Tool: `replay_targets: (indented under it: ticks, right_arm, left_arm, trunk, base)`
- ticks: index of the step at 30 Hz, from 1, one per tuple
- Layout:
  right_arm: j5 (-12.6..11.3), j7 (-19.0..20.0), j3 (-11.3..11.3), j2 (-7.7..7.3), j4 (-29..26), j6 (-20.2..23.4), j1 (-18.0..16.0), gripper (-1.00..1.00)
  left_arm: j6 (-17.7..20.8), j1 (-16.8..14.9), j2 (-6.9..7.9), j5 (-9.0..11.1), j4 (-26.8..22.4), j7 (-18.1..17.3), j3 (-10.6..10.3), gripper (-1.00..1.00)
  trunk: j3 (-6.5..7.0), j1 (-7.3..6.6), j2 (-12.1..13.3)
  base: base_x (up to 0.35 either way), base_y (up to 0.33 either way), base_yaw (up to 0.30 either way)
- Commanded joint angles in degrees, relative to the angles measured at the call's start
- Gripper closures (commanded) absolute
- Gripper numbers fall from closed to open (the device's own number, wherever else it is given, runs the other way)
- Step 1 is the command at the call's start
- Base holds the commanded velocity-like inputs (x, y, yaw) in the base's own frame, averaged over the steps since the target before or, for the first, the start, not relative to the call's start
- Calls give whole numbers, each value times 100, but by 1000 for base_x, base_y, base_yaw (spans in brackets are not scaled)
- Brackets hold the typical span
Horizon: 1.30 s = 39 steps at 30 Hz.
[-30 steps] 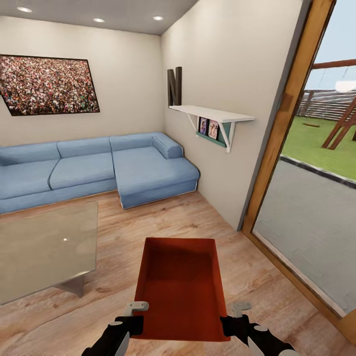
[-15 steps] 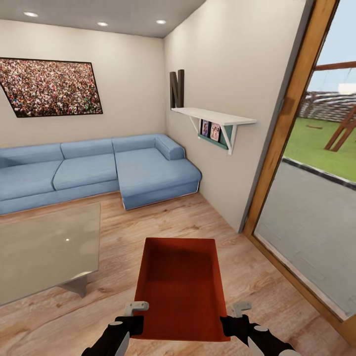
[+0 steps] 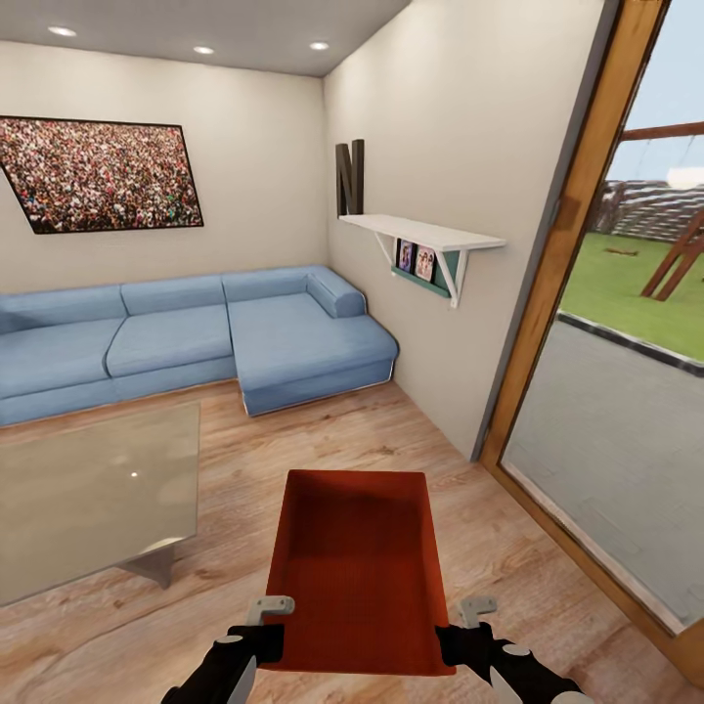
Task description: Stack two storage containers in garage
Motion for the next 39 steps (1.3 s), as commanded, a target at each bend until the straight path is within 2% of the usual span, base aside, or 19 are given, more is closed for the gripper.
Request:
replay_targets:
  ticks: [1, 15, 31, 39]
  right_arm:
    - [19, 240, 98, -2, 3, -28, -6, 100]
    - [20, 236, 99, -2, 3, -28, -6, 100]
    - [24, 229, 100, -2, 3, -28, -6, 100]
    - [21, 227, 100, -2, 2, -19, -6, 100]
  left_arm:
    - [34, -3, 47, -44, -10, 3, 12, 100]
    - [34, -2, 56, -44, -10, 3, 12, 100]
    - [42, -1, 56, -44, -10, 3, 12, 100]
    - [43, -3, 56, -44, -10, 3, 12, 100]
  trunk:
    - [10, -21, 34]
    - [261, -328, 596]
    - [549, -680, 1237]
    - [570, -680, 1237]
  base:
    - [0, 0, 0]
    - [0, 0, 12]
    - [0, 0, 269]
    - [0, 0, 287]
